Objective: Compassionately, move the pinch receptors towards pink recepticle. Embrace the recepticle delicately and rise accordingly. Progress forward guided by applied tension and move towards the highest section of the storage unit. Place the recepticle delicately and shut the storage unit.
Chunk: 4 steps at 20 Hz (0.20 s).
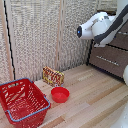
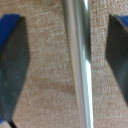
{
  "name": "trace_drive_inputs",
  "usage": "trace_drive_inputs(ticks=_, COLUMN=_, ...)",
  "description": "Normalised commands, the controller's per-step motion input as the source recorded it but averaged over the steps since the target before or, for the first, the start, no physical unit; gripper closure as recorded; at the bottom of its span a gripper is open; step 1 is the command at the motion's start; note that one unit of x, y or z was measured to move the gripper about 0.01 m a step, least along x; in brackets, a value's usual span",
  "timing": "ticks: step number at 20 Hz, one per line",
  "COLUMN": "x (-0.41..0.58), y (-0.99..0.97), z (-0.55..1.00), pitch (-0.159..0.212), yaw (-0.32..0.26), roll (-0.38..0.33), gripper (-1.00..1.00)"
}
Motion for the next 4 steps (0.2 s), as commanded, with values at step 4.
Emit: trace_drive_inputs(ticks=4, x=0.123, y=0.58, z=-0.16, pitch=0.003, yaw=0.000, roll=0.000, gripper=-1.00)
